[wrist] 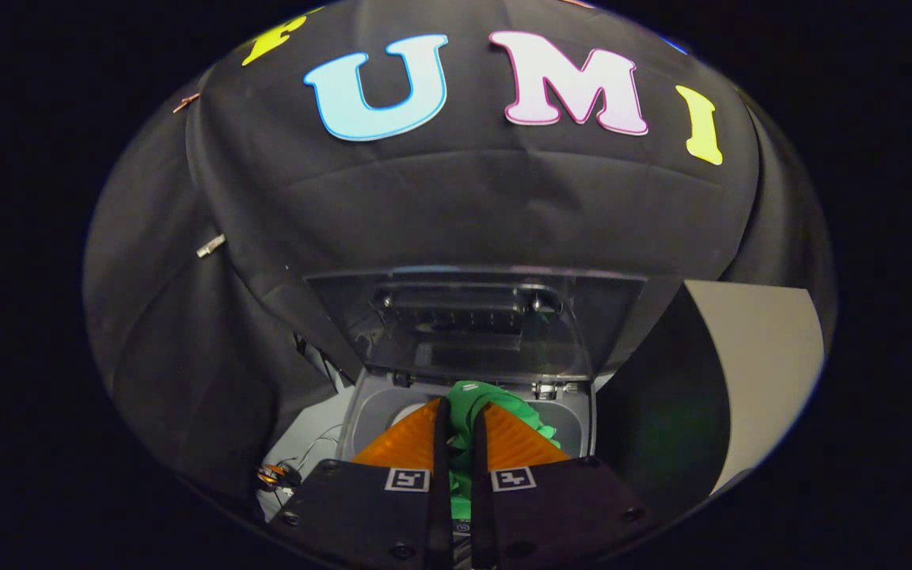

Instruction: Put the clothes into the washing machine and then close the washing machine lid.

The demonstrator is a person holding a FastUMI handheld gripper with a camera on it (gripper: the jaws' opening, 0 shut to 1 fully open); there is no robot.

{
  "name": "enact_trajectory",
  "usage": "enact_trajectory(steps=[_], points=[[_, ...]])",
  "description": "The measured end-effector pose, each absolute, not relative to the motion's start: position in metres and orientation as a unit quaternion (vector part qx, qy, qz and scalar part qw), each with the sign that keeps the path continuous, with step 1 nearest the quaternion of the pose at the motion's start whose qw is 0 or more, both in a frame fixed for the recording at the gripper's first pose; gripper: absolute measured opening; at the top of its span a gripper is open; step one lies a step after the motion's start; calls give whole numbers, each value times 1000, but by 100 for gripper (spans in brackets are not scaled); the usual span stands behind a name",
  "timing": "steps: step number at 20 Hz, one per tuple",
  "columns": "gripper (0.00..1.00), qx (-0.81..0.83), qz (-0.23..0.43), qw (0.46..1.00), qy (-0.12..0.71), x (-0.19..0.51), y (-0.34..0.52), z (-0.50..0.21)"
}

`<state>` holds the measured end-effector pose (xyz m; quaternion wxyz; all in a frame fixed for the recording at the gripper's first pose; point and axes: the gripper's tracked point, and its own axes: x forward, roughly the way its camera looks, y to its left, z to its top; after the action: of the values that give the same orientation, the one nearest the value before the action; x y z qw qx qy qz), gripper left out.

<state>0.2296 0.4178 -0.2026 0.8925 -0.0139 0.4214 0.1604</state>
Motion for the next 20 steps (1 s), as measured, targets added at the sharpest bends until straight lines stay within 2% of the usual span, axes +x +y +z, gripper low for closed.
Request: enact_trajectory(steps=[7, 13, 17, 20], points=[[14, -41, 141, 866, 477, 221, 414, -299], [16, -65, 120, 853, 503, 213, 405, -340], [25, -114, 106, 859, 488, 220, 390, -341], [81, -110, 103, 862, 483, 219, 393, -337]])
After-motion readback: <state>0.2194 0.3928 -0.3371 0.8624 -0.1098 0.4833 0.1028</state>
